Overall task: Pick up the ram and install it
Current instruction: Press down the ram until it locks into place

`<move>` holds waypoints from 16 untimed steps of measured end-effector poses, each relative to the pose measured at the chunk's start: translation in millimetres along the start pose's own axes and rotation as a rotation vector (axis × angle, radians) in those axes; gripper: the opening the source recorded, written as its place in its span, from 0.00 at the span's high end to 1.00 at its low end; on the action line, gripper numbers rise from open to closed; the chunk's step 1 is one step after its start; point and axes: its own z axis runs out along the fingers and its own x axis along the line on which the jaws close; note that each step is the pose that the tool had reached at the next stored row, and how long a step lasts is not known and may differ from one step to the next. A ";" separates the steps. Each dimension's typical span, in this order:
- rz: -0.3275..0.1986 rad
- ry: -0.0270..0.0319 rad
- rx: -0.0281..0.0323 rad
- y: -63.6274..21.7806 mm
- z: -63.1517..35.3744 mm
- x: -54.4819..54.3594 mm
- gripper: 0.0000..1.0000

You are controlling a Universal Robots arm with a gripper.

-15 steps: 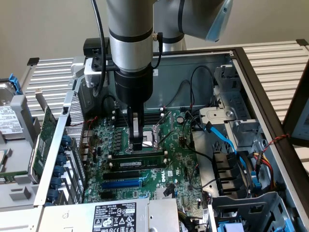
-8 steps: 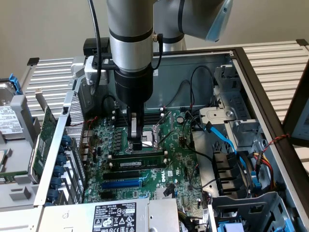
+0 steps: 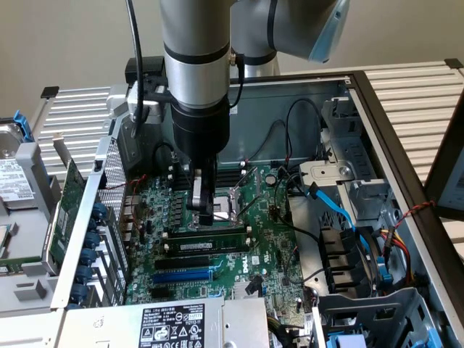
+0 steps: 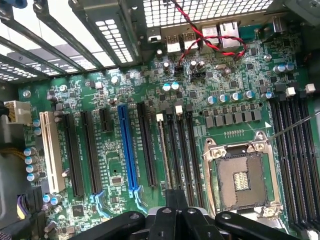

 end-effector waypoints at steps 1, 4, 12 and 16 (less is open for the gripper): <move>0.013 -0.0002 -0.0002 0.0 0.0 0.0 0.89; 0.054 -0.0011 -0.0007 0.0 0.2 0.0 0.89; 0.162 -0.0035 -0.0021 0.0 0.5 0.0 0.89; 0.219 -0.0049 -0.0029 0.0 0.6 0.0 0.89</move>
